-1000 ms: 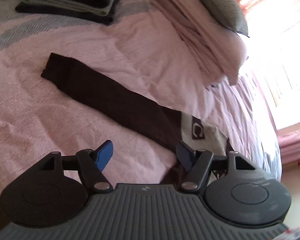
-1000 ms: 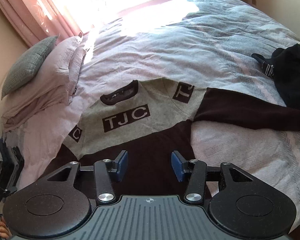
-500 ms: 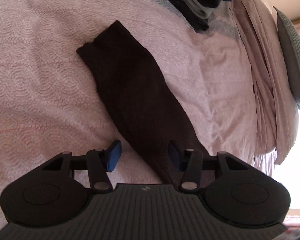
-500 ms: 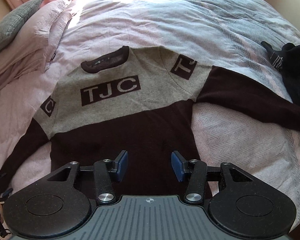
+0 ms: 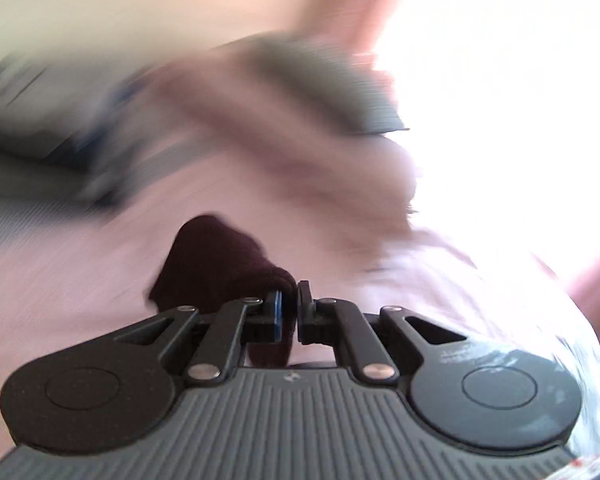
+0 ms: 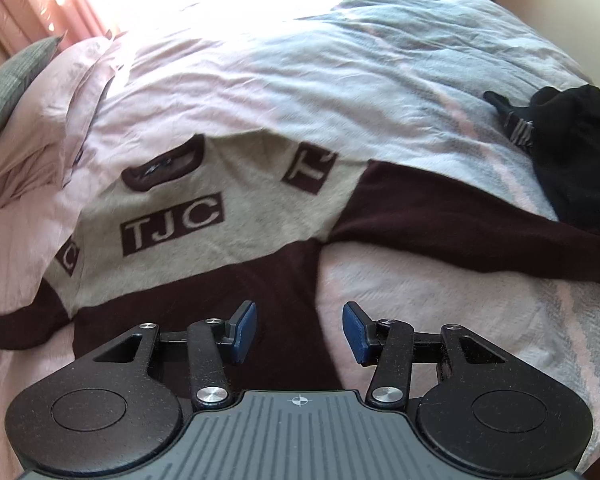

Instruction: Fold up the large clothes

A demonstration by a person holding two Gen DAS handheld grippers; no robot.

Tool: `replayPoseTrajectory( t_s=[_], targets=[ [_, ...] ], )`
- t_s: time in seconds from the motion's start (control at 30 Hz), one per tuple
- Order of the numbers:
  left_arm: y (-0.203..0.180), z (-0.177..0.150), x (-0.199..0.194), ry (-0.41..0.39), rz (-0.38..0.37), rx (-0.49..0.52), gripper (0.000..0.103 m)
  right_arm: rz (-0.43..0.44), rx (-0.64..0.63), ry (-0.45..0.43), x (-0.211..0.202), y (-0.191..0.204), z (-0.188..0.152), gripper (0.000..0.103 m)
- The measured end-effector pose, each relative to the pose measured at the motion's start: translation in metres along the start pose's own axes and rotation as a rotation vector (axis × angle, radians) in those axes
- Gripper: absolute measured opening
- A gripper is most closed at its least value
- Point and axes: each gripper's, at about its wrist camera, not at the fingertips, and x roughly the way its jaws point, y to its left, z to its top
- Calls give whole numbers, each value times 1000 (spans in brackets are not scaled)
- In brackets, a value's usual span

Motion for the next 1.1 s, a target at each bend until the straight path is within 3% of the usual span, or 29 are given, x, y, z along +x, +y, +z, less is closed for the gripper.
replayPoseTrajectory(
  t_s=[0.07, 0.13, 0.2, 0.23, 0.27, 0.37, 0.47, 0.57, 0.67, 0.77, 0.87, 1.0, 1.1],
  targets=[
    [-70, -6, -13, -29, -191, 156, 4, -10, 27, -9, -3, -14, 4, 45],
    [-129, -25, -19, 0, -361, 262, 5, -15, 63, -22, -5, -30, 9, 45],
    [-172, -57, -17, 92, -511, 337, 14, -21, 87, -31, -5, -44, 13, 45],
    [-187, -76, -13, 147, -554, 375, 17, -26, 95, -30, -3, -50, 14, 45],
    [-200, -98, -7, 219, -569, 439, 26, -32, 100, -27, 0, -54, 14, 45],
    [-201, -154, 11, 382, -457, 573, 27, -30, 124, -5, 12, -67, 14, 45],
    [-156, -178, 34, 469, -286, 608, 27, 33, 157, 15, 29, -74, 13, 45],
    [-109, -175, 55, 490, -131, 661, 27, 152, 199, 16, 50, -71, 15, 45],
    [-84, -169, 74, 465, -33, 758, 28, 262, 270, 8, 76, -64, 23, 45],
    [-80, -175, 90, 433, -25, 939, 28, 333, 357, -32, 103, -61, 34, 45],
    [-81, -196, 106, 395, -68, 1159, 29, 357, 481, -17, 135, -65, 45, 45],
    [-79, -211, 113, 348, -124, 1316, 29, 353, 583, -2, 170, -69, 56, 45],
    [-74, -223, 120, 328, -134, 1415, 26, 323, 587, -1, 186, -70, 62, 43]
  ],
)
